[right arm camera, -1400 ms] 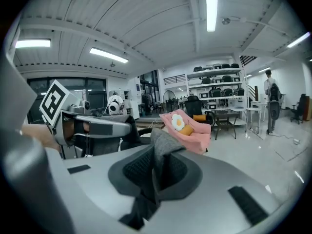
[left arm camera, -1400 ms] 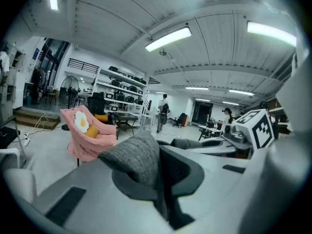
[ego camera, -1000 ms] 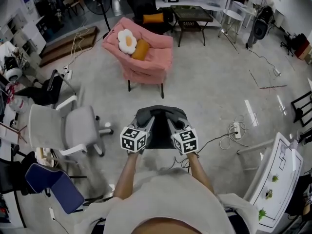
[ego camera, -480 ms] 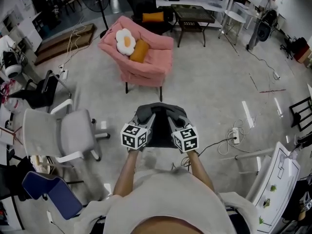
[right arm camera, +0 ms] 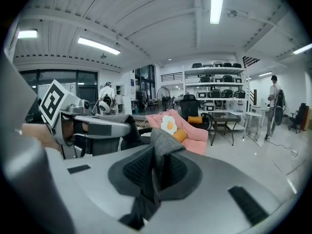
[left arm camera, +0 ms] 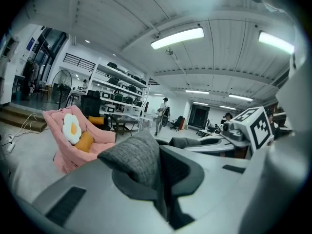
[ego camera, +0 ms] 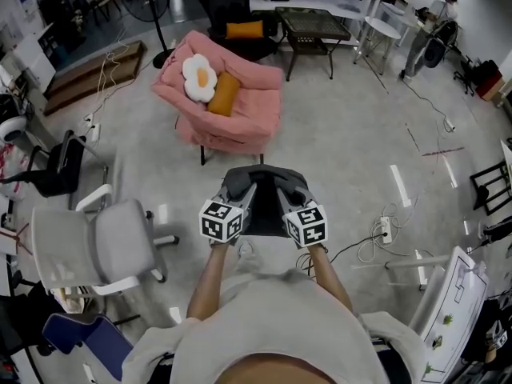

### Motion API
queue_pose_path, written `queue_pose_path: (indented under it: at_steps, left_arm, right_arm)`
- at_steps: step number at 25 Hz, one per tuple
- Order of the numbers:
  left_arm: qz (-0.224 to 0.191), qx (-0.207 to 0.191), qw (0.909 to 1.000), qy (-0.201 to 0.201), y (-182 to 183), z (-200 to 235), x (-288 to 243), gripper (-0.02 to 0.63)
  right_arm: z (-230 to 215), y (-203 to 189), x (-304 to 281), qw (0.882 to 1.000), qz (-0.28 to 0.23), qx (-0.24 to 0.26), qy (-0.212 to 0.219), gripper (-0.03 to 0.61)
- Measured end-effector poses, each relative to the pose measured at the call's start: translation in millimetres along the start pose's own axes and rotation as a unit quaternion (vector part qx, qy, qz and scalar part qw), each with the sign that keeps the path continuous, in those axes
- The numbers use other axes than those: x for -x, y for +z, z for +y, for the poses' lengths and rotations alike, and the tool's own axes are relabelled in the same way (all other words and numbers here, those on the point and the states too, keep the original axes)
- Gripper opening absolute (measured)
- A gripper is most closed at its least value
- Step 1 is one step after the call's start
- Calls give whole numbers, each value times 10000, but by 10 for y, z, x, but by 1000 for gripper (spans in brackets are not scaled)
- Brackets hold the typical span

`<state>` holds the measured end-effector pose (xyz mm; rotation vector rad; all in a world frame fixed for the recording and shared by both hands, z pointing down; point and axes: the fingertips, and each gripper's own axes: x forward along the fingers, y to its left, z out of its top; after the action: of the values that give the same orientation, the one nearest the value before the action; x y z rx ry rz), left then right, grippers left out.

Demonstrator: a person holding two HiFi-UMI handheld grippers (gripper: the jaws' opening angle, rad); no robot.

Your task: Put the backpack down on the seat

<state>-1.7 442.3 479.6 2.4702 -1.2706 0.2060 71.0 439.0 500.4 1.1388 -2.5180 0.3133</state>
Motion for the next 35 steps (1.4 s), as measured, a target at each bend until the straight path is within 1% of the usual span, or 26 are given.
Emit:
queue_pose_path:
  at_steps: [9,14,21,27,32,35]
  left_arm:
    - [-166,-242,9994,-194,635,842,-449,28]
    - [-211,-346,9988,-289,837,1131,-710,28]
    - [-132,-363,9985,-392,942,1390,-998,28]
    - [-1,-428,9981,-449,1002,1491,-1231,28]
    - [-16,-547,9977,-409,1203,1620,-1444,28]
    - [-118,-647,9972,-354,1383,1731,-1609,29]
  right_arm:
    - [-326,669,-854,9995,-197,135,-226,29]
    - [-530,860,-1191,9990,-284,113,-314,29]
    - [-730,948,-1473,9988,-284,93,-380,29]
    - [-957,1015,-1652,9986,-305,75,-422,29]
    - [-1157,1180,-1826,9987,-360,125,-351,29]
    - [-1297,1329,-1956,9987,-419,161,-253,29]
